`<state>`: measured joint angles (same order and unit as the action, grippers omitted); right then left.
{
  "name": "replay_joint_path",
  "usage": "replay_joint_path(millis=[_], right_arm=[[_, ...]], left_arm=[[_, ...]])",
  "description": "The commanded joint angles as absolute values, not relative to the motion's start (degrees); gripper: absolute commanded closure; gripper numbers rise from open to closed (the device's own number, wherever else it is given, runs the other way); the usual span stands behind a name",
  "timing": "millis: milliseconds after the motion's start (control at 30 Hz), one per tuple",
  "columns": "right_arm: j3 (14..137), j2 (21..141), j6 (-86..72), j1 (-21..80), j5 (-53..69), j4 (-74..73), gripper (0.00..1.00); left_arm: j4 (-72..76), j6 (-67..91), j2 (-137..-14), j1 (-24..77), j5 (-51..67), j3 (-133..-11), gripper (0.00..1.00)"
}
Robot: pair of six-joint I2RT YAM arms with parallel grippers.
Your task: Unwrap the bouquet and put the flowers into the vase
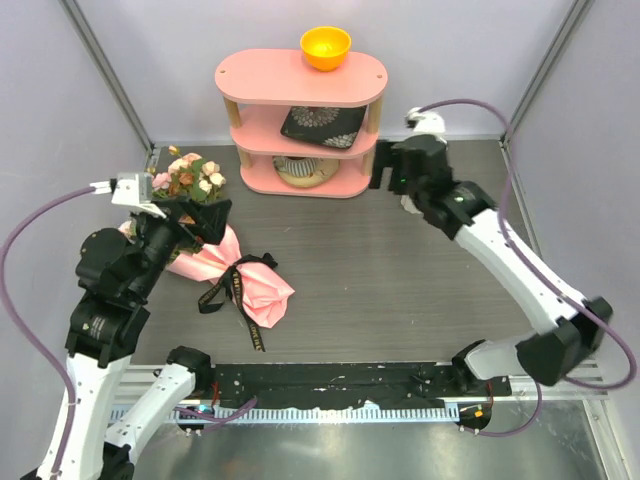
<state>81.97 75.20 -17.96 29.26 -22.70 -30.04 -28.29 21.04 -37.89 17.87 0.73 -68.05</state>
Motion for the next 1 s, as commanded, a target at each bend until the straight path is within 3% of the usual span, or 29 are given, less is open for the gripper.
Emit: replay_joint_path(millis=[0,233,300,433,567,767,800,967], right_arm=[[83.8,82.0,-20.5,38.0,-21.3,-28.9,0.0],[80.8,95.3,-25.2,50.7,-1.1,-15.2,0.0],[80.4,98.4,-25.0,54.7,-1.3,-11.6,0.0],[79.0,101.2,-28.3,59.5,-0.7,-6.9,0.01],[71.7,99.3,-32.1,59.6,0.7,1.9,0.2],[69.0,96.2,-33.0,58.0,-2.4,3.4,0.41],[68.5,95.9,-34.2,57.3,-1.1,4.0,0.42],[64.8,94.5,-37.8,53.6,4.6,9.0,0.42]], left_arm=[[-28.7,24.7,-39.3,17.6,3.6,-62.4,0.0],[-37.3,25.9,-37.2,17.6,-3.0,-57.4,0.02],[-41.1,26.1,-36.8,17.6,-5.5,-57.0,0.08],[-45.8,31.1,-35.1,17.6,-12.3,-53.7,0.09],[-46.1,38.6,-31.4,17.6,-10.9,-47.6,0.14],[-47.8,46.9,-30.6,17.8,-9.4,-45.4,0.3],[-47.7,51.4,-30.7,17.8,-7.7,-44.4,0.37],[-43.9,60.8,-30.5,17.8,-2.4,-32.8,0.42]])
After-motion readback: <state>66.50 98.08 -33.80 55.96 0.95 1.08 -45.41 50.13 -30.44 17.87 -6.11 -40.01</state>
